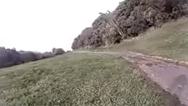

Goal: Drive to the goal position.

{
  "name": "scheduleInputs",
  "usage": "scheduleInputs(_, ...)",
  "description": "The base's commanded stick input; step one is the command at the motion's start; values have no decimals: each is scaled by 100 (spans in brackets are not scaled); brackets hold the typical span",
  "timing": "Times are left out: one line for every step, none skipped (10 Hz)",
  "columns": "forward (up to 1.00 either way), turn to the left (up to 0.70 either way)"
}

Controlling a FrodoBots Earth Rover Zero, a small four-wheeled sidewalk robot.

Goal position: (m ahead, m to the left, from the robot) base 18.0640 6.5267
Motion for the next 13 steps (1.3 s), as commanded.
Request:
scheduleInputs(4, 0)
scheduleInputs(5, 0)
scheduleInputs(4, 0)
scheduleInputs(5, 0)
scheduleInputs(4, 0)
scheduleInputs(4, 0)
scheduleInputs(4, 0)
scheduleInputs(4, 0)
scheduleInputs(5, 0)
scheduleInputs(5, 0)
scheduleInputs(4, 0)
scheduleInputs(5, 0)
scheduleInputs(4, 0)
